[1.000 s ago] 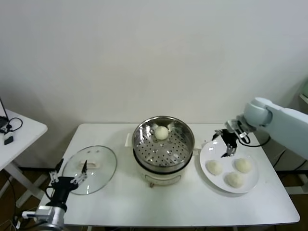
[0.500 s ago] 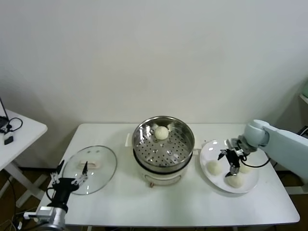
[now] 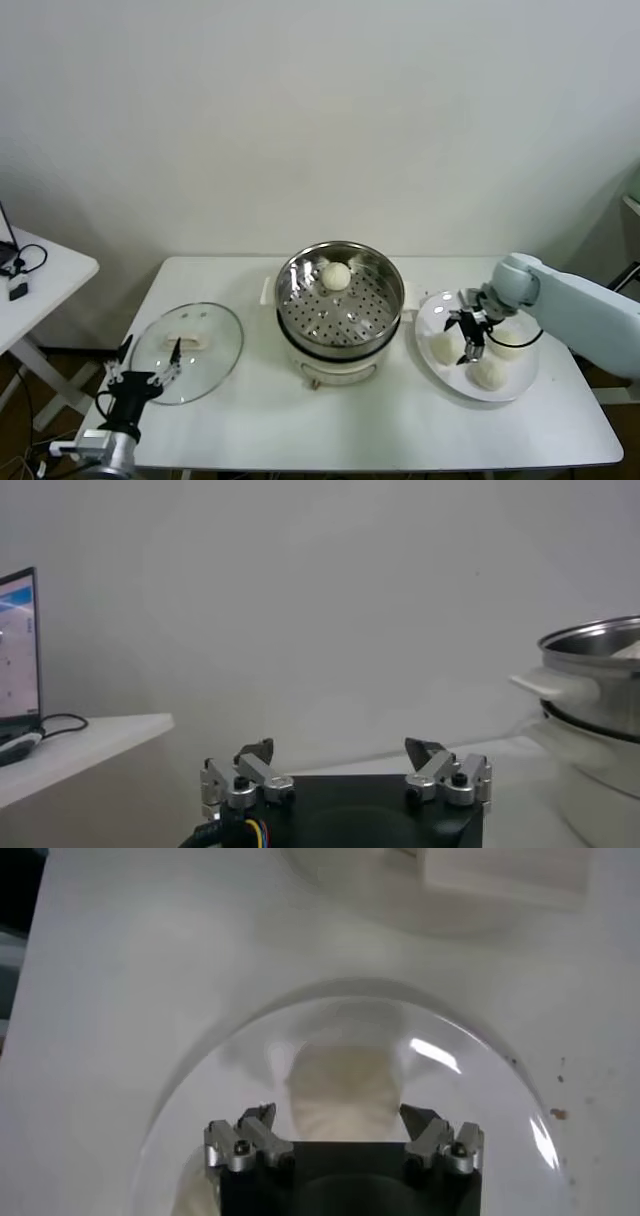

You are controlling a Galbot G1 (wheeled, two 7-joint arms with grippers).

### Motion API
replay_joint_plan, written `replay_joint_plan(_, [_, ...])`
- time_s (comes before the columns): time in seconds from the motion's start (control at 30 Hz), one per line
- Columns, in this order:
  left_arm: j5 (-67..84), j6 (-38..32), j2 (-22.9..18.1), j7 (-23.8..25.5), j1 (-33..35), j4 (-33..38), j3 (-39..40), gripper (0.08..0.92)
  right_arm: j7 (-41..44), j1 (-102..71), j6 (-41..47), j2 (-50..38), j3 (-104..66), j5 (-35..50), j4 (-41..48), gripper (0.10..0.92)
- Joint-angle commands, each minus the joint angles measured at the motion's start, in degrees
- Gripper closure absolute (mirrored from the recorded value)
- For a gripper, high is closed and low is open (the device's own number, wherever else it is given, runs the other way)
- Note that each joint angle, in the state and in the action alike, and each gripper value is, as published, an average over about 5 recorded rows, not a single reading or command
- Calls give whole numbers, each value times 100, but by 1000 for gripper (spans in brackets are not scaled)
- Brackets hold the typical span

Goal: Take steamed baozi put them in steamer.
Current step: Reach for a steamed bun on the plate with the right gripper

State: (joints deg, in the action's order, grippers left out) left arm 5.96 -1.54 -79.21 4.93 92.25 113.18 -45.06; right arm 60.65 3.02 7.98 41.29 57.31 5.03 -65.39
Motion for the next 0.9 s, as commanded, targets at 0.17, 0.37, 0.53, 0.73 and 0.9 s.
replay_joint_plan(0.17, [58, 24, -1, 4, -11, -10, 8, 177, 78, -140, 15, 274, -150, -113, 313, 203])
replay_joint_plan(0.37, [129, 66, -9, 7, -17, 55, 21, 177, 97, -128, 17, 274, -173, -92, 320, 291])
replay_joint_plan(0.53, [124, 51, -9, 5, -6, 30, 17, 177, 109, -116, 20, 255, -175, -85, 309, 337])
replay_joint_plan(0.73, [125, 30, -6, 5, 17, 16, 0, 177, 81, 34, 72, 177, -119, 170, 206, 389])
replay_joint_plan(0.9, [124, 34, -9, 5, 14, 44, 5, 177, -9, 647, 314, 17, 249, 955, 17, 405])
